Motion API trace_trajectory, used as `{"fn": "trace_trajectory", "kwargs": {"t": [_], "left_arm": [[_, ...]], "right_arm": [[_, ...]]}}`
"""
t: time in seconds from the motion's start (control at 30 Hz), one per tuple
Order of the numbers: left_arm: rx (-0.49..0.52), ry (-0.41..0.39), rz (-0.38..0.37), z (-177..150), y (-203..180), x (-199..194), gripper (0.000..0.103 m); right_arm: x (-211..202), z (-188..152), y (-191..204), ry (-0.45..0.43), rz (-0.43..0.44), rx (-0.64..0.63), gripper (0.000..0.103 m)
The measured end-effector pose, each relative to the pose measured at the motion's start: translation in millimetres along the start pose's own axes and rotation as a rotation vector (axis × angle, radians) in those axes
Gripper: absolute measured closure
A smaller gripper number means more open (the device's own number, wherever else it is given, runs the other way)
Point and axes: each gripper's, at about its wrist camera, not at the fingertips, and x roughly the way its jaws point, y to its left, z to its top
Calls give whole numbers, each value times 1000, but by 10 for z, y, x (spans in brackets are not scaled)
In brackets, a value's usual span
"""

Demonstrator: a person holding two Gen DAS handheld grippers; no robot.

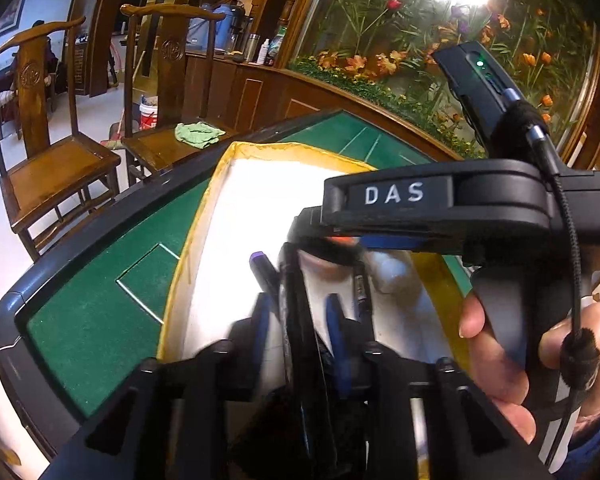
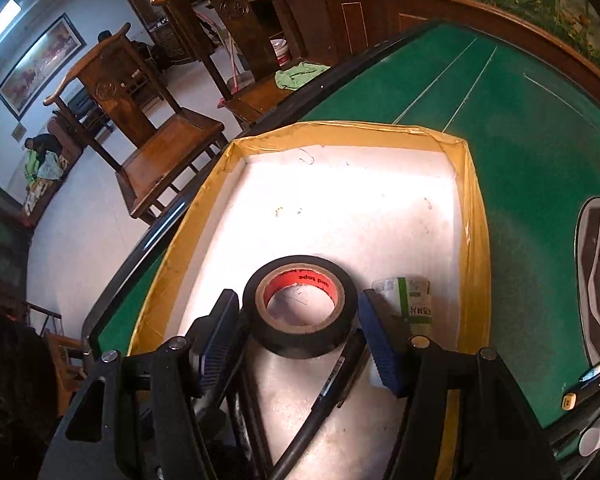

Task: Organize rigid objects
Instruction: 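Carry the tape roll and marker to the white tray and release both, then grasp the yellow pen with the left tool while the right tool grasps a black pen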

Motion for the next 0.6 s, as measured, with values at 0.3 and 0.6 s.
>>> {"fn": "trace_trajectory", "kwargs": {"t": [0.3,0.6], "left_arm": [[14,-46,8,13,-88,-182,40],[81,-57,-21,-15,-381,-286,40]], "right_arm": [[-434,-150,-42,-92,55,-12,42],[-1011,-611,-606,-199,136,100,41]]}}
